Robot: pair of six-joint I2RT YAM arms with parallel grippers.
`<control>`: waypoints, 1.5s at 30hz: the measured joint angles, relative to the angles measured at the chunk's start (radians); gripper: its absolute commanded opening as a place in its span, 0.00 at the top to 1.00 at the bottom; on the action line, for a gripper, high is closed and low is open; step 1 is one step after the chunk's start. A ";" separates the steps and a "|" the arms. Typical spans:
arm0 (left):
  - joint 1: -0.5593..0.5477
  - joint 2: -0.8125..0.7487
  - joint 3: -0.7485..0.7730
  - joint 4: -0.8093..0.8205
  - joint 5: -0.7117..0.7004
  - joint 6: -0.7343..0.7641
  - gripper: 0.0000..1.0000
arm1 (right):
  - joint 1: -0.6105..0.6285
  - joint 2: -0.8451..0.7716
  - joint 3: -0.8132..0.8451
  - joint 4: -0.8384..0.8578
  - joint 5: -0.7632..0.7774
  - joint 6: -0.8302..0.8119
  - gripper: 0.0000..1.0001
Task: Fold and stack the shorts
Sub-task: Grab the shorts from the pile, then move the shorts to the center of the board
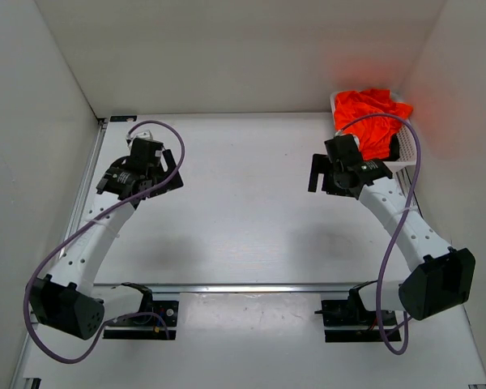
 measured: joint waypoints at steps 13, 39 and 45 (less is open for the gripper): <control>0.000 -0.035 -0.013 -0.012 0.069 0.111 0.00 | -0.164 0.052 0.134 0.015 0.077 -0.005 0.02; 0.000 0.043 0.053 -0.094 0.087 0.145 0.00 | -0.357 0.745 0.761 0.065 -0.089 -0.043 1.00; 0.000 0.058 0.061 -0.114 0.070 0.069 0.00 | -0.330 0.655 0.904 0.011 -0.119 -0.092 1.00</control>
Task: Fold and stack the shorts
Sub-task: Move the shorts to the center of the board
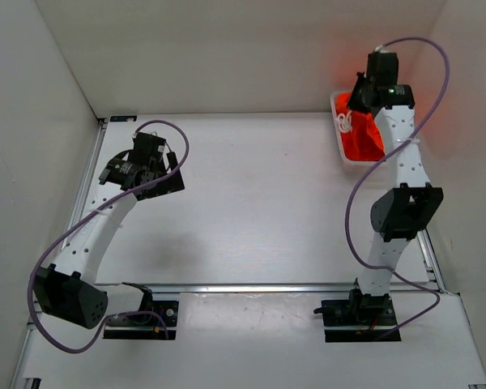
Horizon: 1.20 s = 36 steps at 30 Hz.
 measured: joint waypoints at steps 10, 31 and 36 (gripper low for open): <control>0.025 0.040 0.126 -0.060 0.002 -0.093 0.00 | 0.164 -0.335 0.266 0.059 -0.341 -0.080 1.00; 0.093 0.006 0.149 -0.074 0.035 -0.082 0.00 | 0.159 -0.405 -0.244 -0.004 -0.124 -0.061 0.00; 0.095 0.010 0.106 -0.070 0.055 -0.082 0.00 | 0.037 -0.388 -0.261 -0.018 0.022 -0.029 0.00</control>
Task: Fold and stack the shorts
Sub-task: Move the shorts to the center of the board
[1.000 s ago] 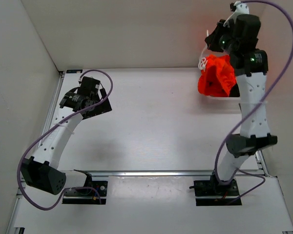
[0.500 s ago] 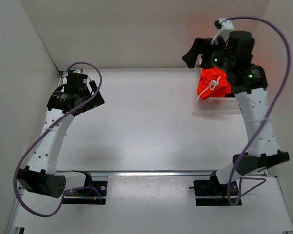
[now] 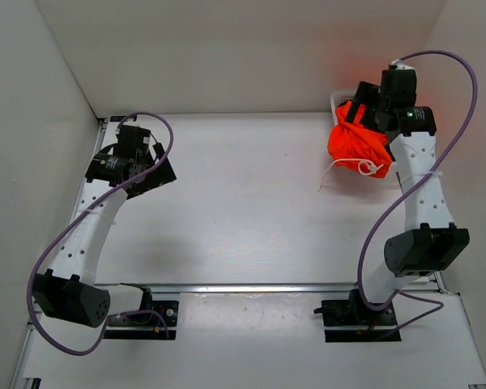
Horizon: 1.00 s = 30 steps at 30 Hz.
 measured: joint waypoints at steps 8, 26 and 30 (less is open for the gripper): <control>0.002 0.040 -0.018 0.005 0.022 0.000 0.00 | -0.164 0.274 -0.005 -0.017 0.085 0.063 0.00; -0.010 0.111 0.003 0.010 0.022 0.000 0.00 | -0.150 0.421 0.221 0.007 -0.115 0.095 1.00; -0.001 0.111 0.053 -0.006 0.021 0.000 0.00 | -0.043 0.370 0.460 0.023 -0.260 0.060 1.00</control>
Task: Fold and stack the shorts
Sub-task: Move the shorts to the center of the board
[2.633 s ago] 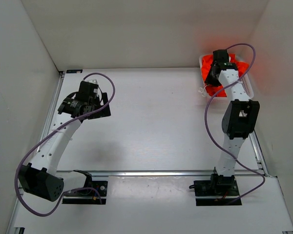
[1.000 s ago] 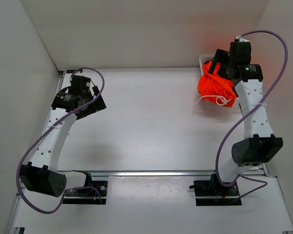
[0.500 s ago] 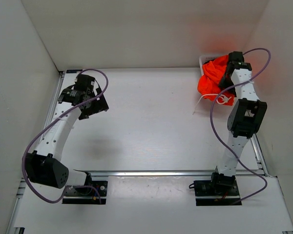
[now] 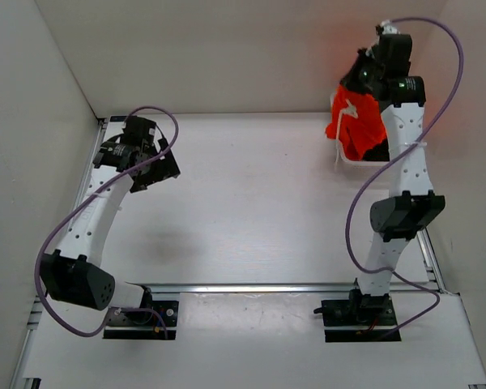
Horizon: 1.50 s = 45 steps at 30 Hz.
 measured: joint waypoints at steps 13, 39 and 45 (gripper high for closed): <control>0.220 -0.051 0.324 -0.090 -0.019 0.017 0.00 | 0.212 -0.428 0.128 0.179 -0.465 -0.035 1.00; -0.193 -0.122 -0.381 0.087 0.295 -0.101 0.01 | 0.177 -0.687 -1.125 0.055 -0.019 0.093 0.16; -0.430 -0.050 -0.513 0.146 0.364 -0.190 0.01 | 0.254 -0.668 -1.387 0.115 -0.045 0.131 0.15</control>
